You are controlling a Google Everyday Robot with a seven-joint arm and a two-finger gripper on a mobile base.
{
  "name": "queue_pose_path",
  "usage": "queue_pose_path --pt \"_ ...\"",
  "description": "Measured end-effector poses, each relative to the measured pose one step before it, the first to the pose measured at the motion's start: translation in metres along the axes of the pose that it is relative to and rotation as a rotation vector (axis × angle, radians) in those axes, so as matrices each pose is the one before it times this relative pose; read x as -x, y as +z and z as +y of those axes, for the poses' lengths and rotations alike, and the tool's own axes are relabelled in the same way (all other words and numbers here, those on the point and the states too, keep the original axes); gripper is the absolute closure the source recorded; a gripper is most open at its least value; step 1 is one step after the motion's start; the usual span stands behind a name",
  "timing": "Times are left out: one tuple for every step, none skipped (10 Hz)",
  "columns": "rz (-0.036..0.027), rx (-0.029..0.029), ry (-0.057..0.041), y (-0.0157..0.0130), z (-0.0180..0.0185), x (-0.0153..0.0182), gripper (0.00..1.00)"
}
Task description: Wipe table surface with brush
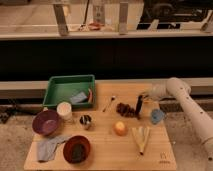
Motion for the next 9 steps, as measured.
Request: queue_pose_path --pt "-0.00652 0.00207 -0.00999 0.00553 -0.00699 -0.00184 1.0" --pt "-0.01252 0.00514 -0.01476 0.0088 -0.00856 0.00223 1.0" --pt "-0.00929 0.00349 -0.01184 0.00658 -0.00633 0.00401 1.0" --pt "-0.01529 0.0051 -0.0178 0.00792 -0.00769 0.00631 1.0" --pt "-0.01432 0.00556 -0.01413 0.00658 -0.0054 0.00585 1.0" --pt "-0.01902 0.00866 -0.01673 0.009 -0.00614 0.00835 1.0" --pt "-0.01292 0.00703 -0.01111 0.00676 -0.00248 0.00599 1.0" --pt "-0.01425 0.00977 -0.01609 0.0068 0.00024 0.0094 1.0" --pt "0.00026 0.00657 -0.01554 0.00153 0.00213 0.01048 1.0"
